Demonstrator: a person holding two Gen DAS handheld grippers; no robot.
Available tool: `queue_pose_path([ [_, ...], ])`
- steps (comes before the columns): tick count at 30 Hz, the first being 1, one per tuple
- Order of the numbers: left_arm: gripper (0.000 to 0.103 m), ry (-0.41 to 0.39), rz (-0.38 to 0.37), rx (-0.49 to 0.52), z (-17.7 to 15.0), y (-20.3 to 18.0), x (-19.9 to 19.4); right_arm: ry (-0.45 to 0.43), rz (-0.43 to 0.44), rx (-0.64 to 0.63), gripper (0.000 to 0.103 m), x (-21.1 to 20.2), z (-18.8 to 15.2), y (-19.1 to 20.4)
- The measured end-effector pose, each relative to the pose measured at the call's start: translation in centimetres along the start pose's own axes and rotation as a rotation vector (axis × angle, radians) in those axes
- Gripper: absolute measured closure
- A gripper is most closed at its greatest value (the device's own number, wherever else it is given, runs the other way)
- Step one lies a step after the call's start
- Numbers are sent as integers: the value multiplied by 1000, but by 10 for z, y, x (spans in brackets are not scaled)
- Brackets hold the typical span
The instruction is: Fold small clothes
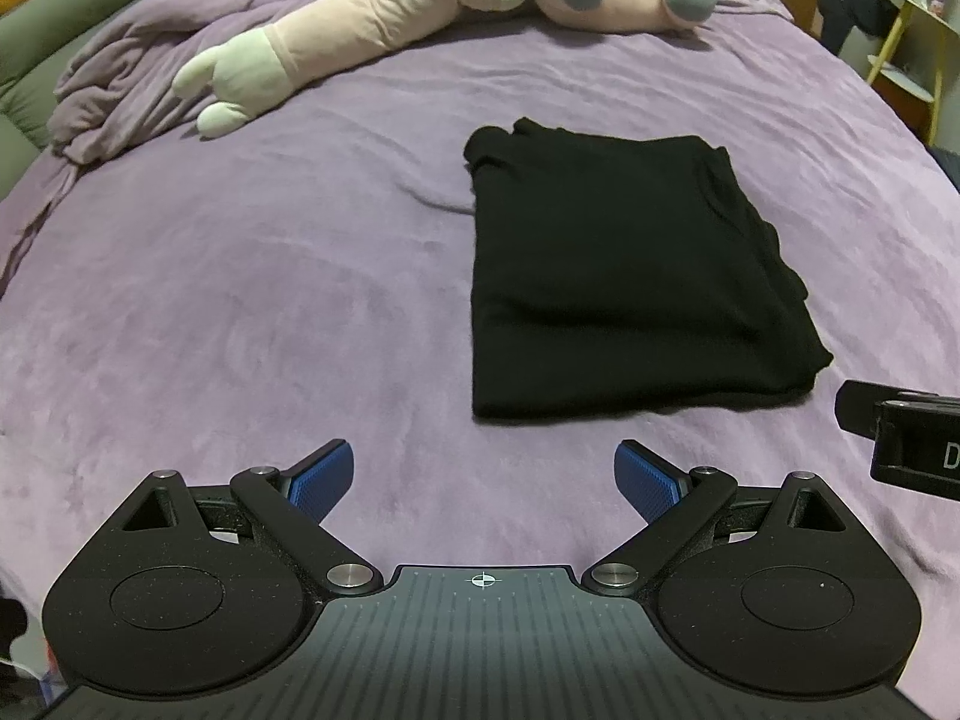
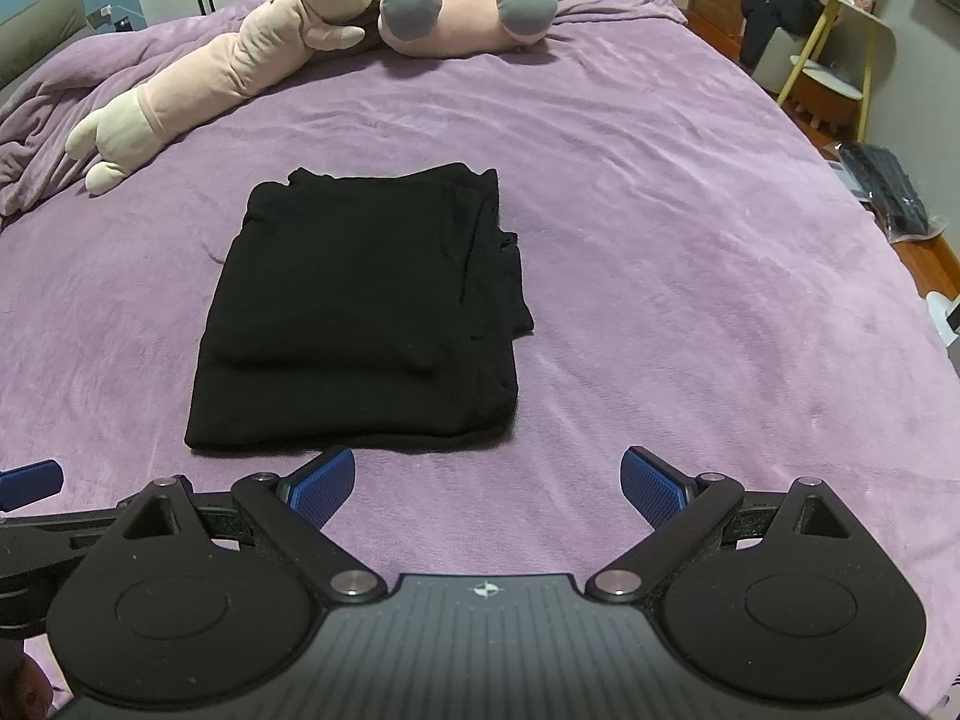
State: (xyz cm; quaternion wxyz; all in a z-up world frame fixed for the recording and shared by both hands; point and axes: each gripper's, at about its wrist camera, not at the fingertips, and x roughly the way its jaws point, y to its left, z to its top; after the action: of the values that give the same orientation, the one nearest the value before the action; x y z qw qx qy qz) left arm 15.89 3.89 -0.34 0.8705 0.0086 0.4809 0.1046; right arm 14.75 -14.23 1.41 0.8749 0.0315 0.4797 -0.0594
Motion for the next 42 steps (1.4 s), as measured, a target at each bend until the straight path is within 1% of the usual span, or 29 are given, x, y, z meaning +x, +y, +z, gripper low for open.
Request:
queue_pose_path([
  [42, 5, -5, -12, 28, -2, -6, -4, -5, -5, 3, 7, -2, 0, -1],
])
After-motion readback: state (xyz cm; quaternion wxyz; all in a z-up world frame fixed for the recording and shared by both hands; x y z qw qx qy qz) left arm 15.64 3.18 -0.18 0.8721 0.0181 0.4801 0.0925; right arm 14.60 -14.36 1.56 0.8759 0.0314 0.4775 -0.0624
